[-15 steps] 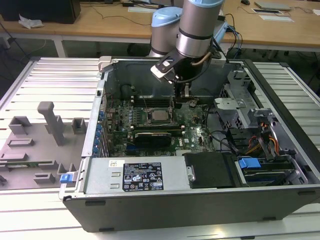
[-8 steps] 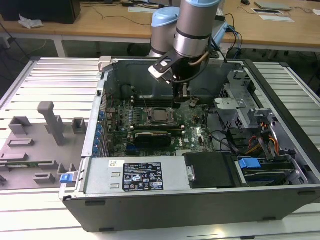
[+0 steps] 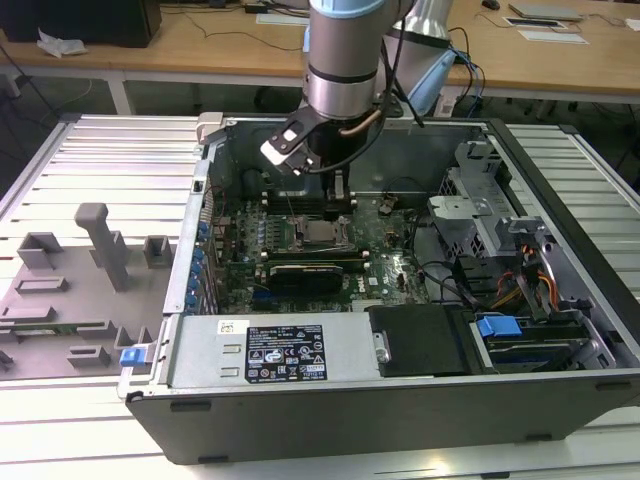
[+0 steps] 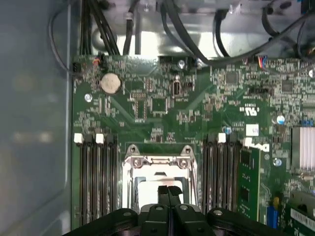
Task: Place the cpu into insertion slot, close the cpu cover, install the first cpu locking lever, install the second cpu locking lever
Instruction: 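Close the cpu cover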
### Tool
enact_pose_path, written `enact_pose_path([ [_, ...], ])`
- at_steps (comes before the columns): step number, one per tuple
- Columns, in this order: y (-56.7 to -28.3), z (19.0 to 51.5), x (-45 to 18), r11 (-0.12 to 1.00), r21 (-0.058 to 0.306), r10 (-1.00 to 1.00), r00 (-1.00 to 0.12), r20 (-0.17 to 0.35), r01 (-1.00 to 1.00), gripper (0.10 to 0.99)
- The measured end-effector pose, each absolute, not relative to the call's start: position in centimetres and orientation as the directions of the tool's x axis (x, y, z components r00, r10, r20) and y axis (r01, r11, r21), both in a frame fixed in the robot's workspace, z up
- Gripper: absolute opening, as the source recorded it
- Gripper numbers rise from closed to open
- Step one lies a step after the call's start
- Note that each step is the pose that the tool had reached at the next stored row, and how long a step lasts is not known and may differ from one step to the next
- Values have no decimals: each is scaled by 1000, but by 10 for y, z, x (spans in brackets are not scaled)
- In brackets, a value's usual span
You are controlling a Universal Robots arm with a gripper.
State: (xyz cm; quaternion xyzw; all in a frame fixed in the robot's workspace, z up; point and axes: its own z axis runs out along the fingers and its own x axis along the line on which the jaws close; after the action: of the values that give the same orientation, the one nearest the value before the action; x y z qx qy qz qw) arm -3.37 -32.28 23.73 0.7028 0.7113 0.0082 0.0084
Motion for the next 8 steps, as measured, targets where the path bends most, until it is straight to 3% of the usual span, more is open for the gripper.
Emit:
enact_pose_path([
  [8, -324, 231, -41, 12, 24, 1000, -12, -1, 1000, 106],
])
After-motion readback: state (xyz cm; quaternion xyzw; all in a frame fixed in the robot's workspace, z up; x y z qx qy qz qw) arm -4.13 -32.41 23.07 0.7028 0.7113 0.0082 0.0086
